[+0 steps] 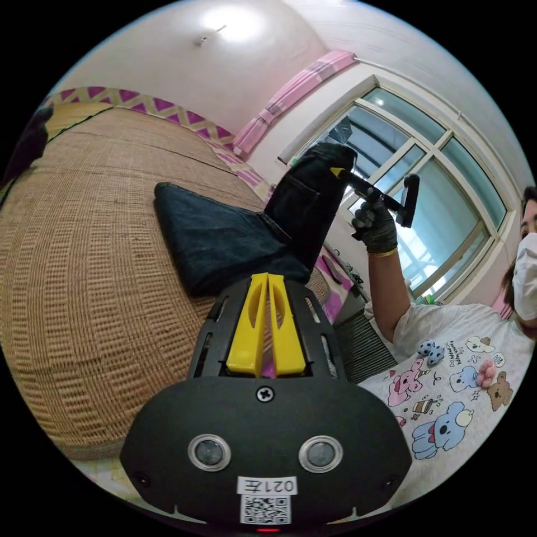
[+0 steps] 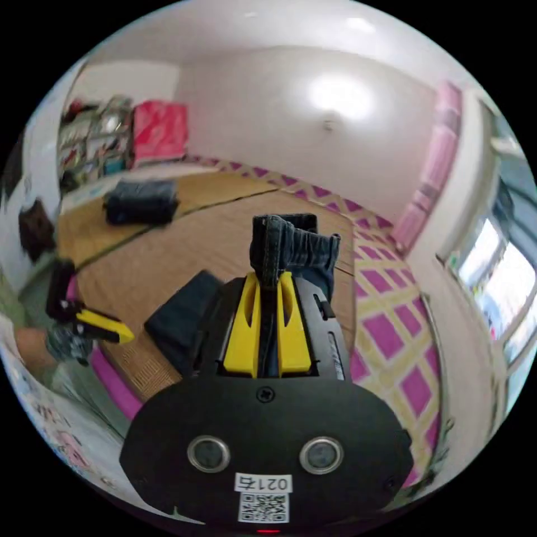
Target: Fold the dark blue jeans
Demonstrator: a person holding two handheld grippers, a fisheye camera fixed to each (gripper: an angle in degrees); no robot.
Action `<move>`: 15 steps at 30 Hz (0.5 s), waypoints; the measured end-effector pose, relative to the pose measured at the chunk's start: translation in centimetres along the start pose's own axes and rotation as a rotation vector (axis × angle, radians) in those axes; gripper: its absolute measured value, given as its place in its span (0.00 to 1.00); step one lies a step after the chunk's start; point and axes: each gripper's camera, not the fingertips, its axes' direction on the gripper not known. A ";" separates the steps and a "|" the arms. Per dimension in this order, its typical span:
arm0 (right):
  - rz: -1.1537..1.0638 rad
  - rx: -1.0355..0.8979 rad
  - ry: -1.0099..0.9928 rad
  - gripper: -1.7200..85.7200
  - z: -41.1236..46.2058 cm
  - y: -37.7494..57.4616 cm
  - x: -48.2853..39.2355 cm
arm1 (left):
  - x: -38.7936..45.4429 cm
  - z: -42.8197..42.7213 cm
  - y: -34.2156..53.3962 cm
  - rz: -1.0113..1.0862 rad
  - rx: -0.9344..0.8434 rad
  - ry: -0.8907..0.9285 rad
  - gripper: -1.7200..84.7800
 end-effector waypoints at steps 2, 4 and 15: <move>-0.238 -0.117 -0.019 0.07 6.5 0.2 -10.8 | -0.7 -1.3 0.3 -0.017 0.015 -0.007 0.01; -0.389 -0.247 -0.005 0.07 11.9 2.3 -17.2 | -1.6 -3.3 0.7 -0.033 0.029 -0.020 0.01; -0.547 -0.185 0.279 0.07 17.3 5.0 -27.6 | -4.7 -7.0 -2.4 -0.043 0.114 -0.014 0.01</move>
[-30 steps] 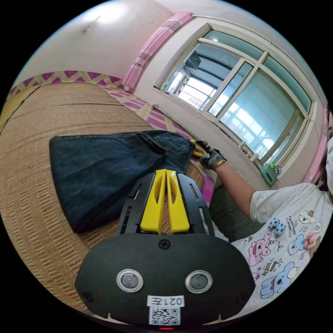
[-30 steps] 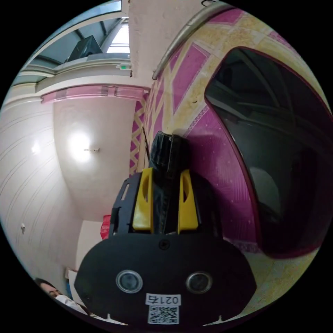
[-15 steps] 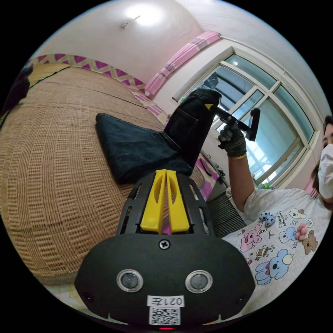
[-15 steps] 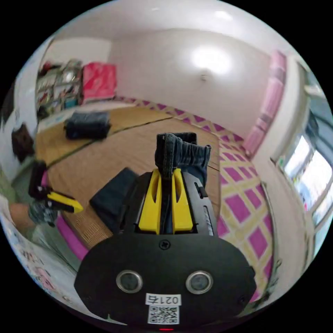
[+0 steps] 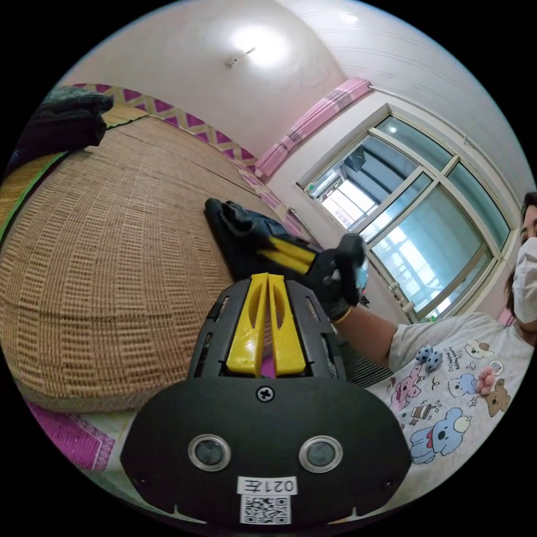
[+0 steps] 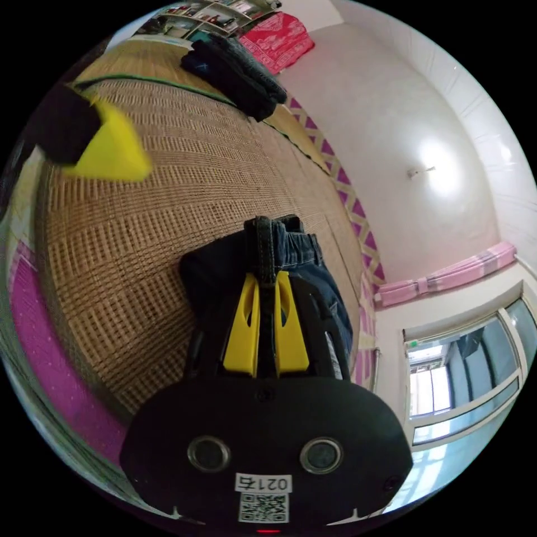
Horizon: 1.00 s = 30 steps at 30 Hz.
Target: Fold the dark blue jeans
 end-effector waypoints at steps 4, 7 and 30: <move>0.145 0.033 -0.134 0.08 -1.2 1.5 2.5 | 0.8 2.4 -3.7 0.053 -0.007 0.036 0.01; 0.327 0.083 -0.514 0.10 -1.8 5.8 8.4 | 1.9 4.5 -6.7 0.129 -0.042 0.018 0.01; 1.108 -0.025 -1.145 0.17 23.7 28.6 30.6 | -8.3 10.4 -16.6 -0.213 -0.225 -0.032 0.21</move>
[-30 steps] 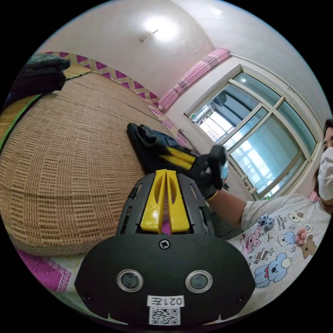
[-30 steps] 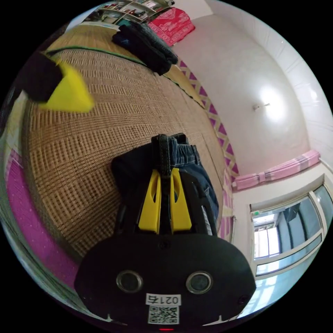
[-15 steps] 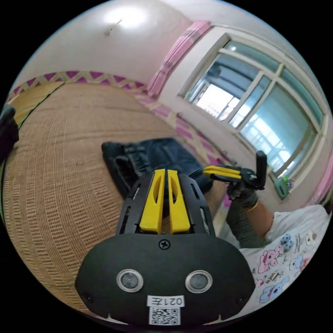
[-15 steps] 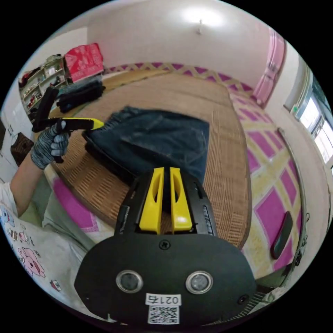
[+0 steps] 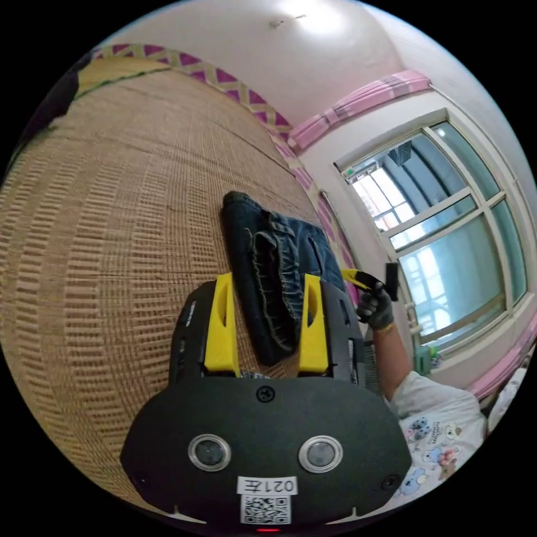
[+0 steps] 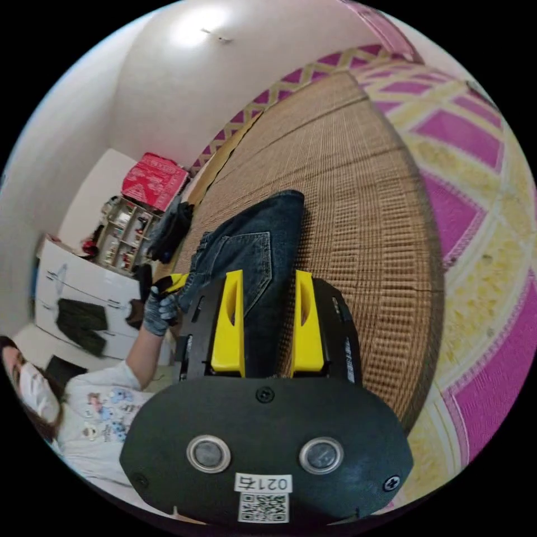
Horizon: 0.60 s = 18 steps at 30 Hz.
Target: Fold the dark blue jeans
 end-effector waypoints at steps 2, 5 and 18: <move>0.033 -0.064 -0.067 0.16 1.8 -1.8 2.3 | 0.1 0.2 -1.0 0.003 -0.035 0.010 0.20; 0.067 -0.084 -0.148 0.14 3.3 -3.4 3.7 | 0.7 0.8 -2.3 0.006 -0.097 -0.053 0.16; -0.037 0.067 -0.147 0.10 -2.5 -16.3 3.2 | 12.6 0.6 -20.3 0.213 -0.096 0.011 0.08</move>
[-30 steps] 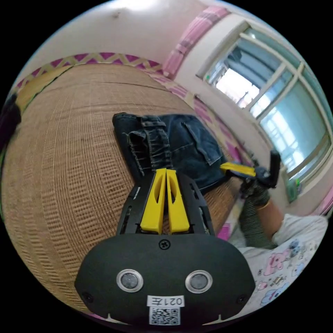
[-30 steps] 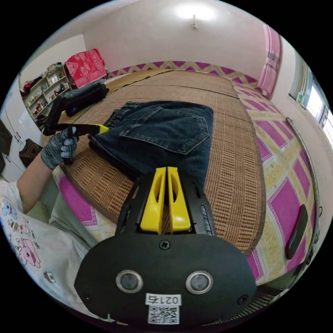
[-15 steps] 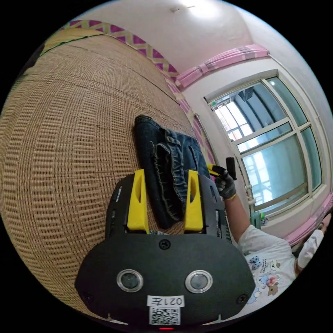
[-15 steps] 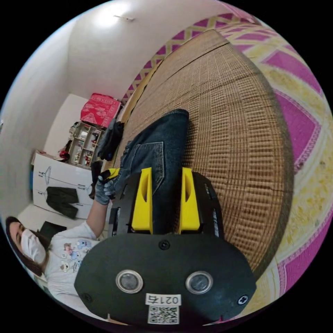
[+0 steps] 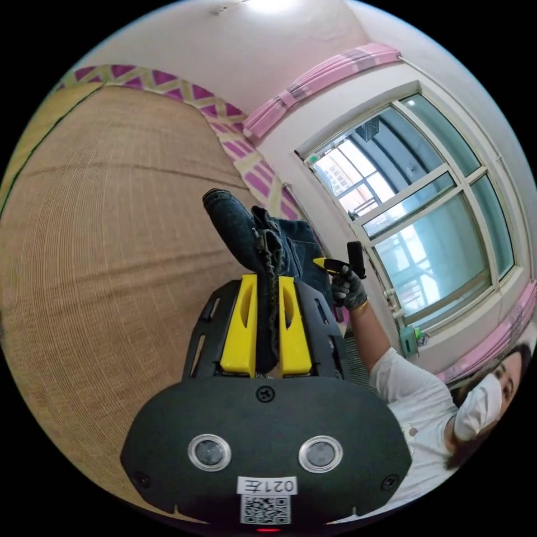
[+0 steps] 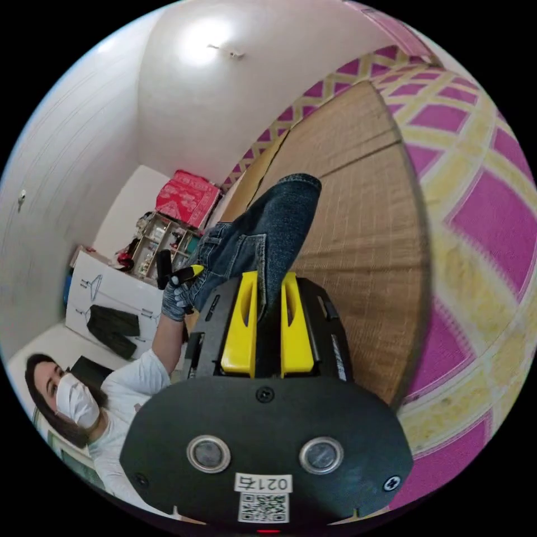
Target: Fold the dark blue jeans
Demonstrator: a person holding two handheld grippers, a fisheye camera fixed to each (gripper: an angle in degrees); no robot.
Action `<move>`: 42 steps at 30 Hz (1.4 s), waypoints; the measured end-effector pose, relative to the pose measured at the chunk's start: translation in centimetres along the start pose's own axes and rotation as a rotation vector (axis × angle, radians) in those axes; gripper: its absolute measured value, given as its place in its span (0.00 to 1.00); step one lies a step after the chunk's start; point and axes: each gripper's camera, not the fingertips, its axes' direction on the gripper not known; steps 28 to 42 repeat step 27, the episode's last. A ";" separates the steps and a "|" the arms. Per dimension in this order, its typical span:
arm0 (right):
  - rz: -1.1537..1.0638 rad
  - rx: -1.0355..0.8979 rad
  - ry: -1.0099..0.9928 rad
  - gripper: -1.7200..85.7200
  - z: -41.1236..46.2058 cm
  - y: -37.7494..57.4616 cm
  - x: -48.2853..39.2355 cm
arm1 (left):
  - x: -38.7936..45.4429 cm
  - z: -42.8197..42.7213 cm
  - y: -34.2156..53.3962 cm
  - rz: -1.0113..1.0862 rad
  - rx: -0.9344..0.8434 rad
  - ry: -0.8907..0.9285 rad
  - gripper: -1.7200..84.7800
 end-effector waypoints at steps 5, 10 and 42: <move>0.111 0.114 0.190 0.11 -0.5 -7.2 3.5 | 0.5 4.7 -10.0 0.034 0.015 -0.180 0.08; 0.185 0.090 0.576 0.15 3.4 -5.8 5.7 | -1.4 5.6 -6.7 0.003 0.074 -0.240 0.06; -1.058 -0.188 0.226 0.17 43.8 10.5 -28.8 | 5.6 -19.9 27.9 -0.043 0.400 -0.651 0.01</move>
